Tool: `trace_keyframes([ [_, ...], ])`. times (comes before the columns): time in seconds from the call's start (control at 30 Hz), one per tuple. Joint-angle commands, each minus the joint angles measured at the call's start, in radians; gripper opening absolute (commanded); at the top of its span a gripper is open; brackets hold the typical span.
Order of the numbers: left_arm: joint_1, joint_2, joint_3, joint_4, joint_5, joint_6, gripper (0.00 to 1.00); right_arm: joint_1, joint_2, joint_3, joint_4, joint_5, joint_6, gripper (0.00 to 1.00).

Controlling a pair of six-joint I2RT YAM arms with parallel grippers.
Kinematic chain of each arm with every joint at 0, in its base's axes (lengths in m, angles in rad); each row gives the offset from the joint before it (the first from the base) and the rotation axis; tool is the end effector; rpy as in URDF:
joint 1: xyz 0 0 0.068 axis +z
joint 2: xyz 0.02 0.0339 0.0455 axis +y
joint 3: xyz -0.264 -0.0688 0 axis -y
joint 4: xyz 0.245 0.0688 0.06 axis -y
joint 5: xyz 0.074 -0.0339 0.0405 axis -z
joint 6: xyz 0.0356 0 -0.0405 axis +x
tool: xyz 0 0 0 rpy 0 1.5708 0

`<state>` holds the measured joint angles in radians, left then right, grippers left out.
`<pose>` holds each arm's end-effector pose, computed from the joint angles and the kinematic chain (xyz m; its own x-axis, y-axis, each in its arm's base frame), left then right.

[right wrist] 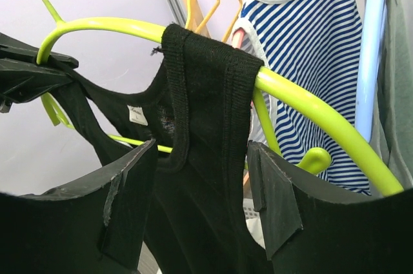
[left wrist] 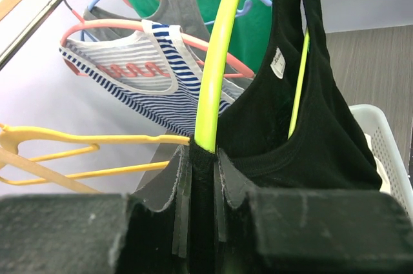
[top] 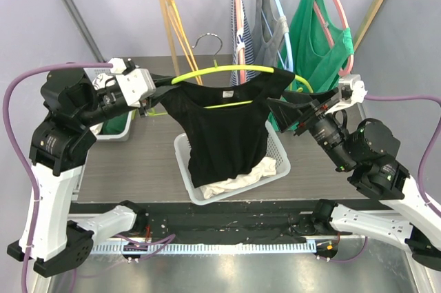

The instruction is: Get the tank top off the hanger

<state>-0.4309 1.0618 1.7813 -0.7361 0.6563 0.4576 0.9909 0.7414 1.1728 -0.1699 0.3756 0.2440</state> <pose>0.1166 -0.0775 0.5489 0.3776 0.2117 -0.9015 0.8008 0.4141 0.4326 0.0801 0.0984 0.4764 -0.0036 0.4046 -0.9145 -0.6010 0.7300 0.3254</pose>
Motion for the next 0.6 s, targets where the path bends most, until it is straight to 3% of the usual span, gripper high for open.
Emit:
trace_keyframes([
  [0.0, -0.002, -0.002, 0.061, 0.063, 0.051, -0.016, 0.00, 0.000, -0.001, -0.012, 0.049, 0.040, 0.015, 0.65],
  [0.13, -0.003, -0.005, 0.047, 0.060, 0.059, -0.023, 0.00, -0.001, 0.019, 0.017, 0.064, 0.026, -0.002, 0.61],
  [0.23, -0.002, -0.008, 0.040, 0.058, 0.055, -0.020, 0.00, -0.001, 0.030, 0.022, 0.084, 0.017, -0.002, 0.37],
  [0.27, -0.003, -0.008, 0.035, 0.058, 0.055, -0.020, 0.00, -0.001, 0.035, 0.025, 0.087, 0.014, -0.003, 0.23],
  [0.37, -0.002, -0.010, 0.030, 0.057, 0.054, -0.017, 0.00, -0.001, 0.038, 0.031, 0.090, 0.008, 0.001, 0.04],
  [0.57, -0.002, -0.023, -0.022, 0.057, -0.001, 0.039, 0.00, -0.001, -0.007, 0.059, 0.043, -0.006, 0.029, 0.01],
])
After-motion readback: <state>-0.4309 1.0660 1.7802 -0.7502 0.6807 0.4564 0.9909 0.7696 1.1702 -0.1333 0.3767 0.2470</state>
